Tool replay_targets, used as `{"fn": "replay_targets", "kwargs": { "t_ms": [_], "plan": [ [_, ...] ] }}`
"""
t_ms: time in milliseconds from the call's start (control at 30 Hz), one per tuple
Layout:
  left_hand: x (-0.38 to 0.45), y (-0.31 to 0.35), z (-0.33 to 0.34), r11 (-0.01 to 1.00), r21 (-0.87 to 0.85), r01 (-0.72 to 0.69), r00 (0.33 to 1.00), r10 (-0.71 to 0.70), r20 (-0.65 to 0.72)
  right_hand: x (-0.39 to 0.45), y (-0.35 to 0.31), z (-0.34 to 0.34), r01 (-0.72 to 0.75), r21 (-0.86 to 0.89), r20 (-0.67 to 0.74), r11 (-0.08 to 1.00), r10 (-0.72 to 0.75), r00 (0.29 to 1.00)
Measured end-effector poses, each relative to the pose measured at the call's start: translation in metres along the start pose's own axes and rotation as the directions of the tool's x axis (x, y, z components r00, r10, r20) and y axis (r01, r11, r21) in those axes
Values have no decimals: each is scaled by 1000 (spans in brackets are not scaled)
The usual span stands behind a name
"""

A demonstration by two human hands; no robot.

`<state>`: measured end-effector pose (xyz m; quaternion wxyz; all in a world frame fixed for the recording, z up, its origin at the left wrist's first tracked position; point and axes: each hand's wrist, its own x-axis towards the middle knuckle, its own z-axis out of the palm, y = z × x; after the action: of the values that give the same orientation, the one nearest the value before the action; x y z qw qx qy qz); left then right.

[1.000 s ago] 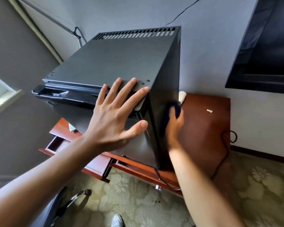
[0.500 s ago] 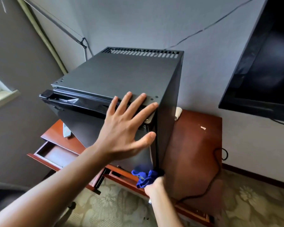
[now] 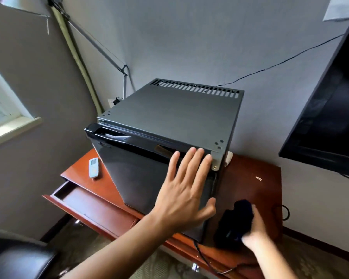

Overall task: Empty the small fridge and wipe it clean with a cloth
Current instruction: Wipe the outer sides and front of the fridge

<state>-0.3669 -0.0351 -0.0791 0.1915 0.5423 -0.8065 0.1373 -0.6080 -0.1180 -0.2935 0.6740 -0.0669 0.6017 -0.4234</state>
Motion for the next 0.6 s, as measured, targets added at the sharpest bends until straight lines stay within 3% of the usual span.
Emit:
{"fn": "replay_targets", "kwargs": {
  "t_ms": [67, 167, 300, 400, 467, 533, 567, 600],
  "plan": [
    [-11, -4, 0, 999, 14, -36, 999, 36, 17, 8, -7, -2, -120, -212, -59, 970, 109, 992],
    [-29, -17, -6, 996, -25, -88, 996, 89, 31, -2, -5, -5, -69, -547, -223, 834, -65, 973],
    [-79, -45, 11, 981, -168, -100, 983, 123, 138, -56, 21, -2, 30, -516, -211, 856, -161, 964],
    [-134, -83, 31, 943, -332, 11, 962, 80, 260, -99, 43, 4, 149, -567, -240, 810, -336, 911],
    [-168, -112, 30, 915, -389, 106, 951, 21, 309, -134, 59, 23, 241, -676, -241, 697, -518, 821],
    [-201, -146, 22, 883, -424, 201, 930, -36, 365, -182, 79, 68, 349, -781, -173, 518, -717, 676],
    [-215, -161, 20, 872, -435, 224, 926, -50, 375, -210, 86, 97, 445, -811, -77, 380, -823, 562],
    [-232, -179, 17, 866, -441, 237, 921, -56, 384, -237, 94, 135, 567, -801, 65, 191, -914, 400]
  ]
}}
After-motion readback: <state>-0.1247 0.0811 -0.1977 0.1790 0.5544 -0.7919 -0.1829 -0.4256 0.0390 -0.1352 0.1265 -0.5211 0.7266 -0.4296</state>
